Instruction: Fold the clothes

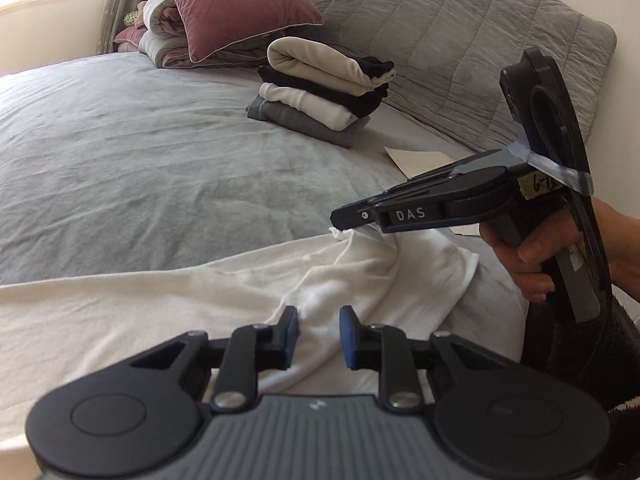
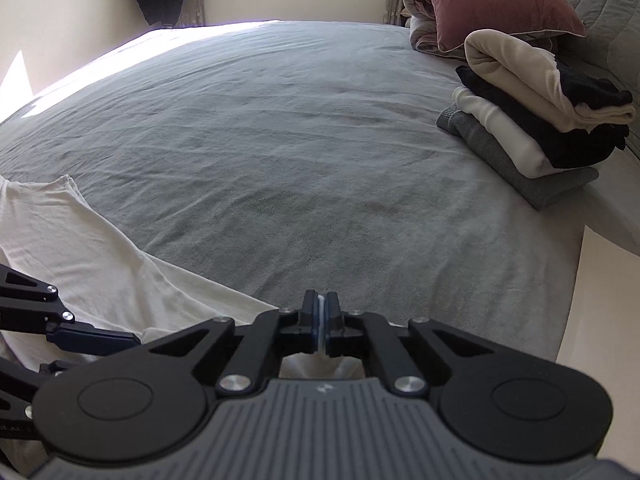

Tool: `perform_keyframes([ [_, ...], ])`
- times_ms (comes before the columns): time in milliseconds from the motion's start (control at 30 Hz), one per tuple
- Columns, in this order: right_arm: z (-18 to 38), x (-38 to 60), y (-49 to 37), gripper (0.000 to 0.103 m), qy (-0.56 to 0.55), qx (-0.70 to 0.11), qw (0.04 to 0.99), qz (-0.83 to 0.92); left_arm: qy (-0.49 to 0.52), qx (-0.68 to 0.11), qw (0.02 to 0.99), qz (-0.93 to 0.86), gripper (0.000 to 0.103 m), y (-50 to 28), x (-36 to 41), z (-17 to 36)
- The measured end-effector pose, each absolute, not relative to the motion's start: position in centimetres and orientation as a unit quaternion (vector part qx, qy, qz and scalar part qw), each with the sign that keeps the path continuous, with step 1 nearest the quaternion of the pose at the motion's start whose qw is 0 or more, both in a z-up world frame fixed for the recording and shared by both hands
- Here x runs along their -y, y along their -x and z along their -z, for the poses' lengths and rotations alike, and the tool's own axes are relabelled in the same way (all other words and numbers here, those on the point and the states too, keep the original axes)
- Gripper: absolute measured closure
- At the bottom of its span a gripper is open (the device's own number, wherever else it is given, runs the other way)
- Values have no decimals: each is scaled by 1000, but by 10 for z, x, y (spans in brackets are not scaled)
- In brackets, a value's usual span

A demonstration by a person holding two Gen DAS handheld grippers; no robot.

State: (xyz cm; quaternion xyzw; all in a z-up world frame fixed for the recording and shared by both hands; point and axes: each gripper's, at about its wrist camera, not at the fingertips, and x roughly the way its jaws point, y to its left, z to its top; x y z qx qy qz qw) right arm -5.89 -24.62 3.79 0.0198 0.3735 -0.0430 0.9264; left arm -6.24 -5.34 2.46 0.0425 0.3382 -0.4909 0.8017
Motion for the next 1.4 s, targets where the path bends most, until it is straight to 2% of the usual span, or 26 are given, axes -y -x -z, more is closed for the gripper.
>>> perform_keyframes([
  [133,-52,258,85,101,-38,-346,935,61,-43,-334,797,501,99,68,52,-26],
  [367,-61,269,130,101,-61,-325,940,78,-38,-316,795,517,98,78,44,-33],
  [433,-59,269,143,101,-72,-323,940,81,-31,-308,799,515,88,78,39,-37],
  [500,-55,268,153,101,-82,-325,938,83,-23,-302,803,513,68,77,36,-40],
  [633,-38,263,169,101,-99,-345,929,92,-21,-310,799,515,67,73,35,-39],
  [800,-29,261,177,99,-100,-357,923,102,-66,-331,780,528,67,79,45,-29],
  [833,-31,260,178,96,-98,-353,925,104,-76,-331,777,531,67,82,46,-27],
  [867,-34,259,178,86,-95,-349,927,104,-85,-328,775,533,67,85,48,-26],
  [933,-41,258,175,82,-89,-339,931,104,-94,-327,769,541,66,88,49,-24],
  [1000,-42,257,168,57,-91,-333,933,101,-95,-330,763,547,66,89,50,-24],
  [1133,-34,247,148,56,-75,-334,935,90,-101,-335,754,556,66,92,51,-20],
  [1267,-18,237,136,57,-13,-348,931,109,-106,-340,744,566,66,94,51,-18],
  [1400,-17,258,147,67,-9,-355,922,152,-115,-344,735,573,66,97,50,-19],
])
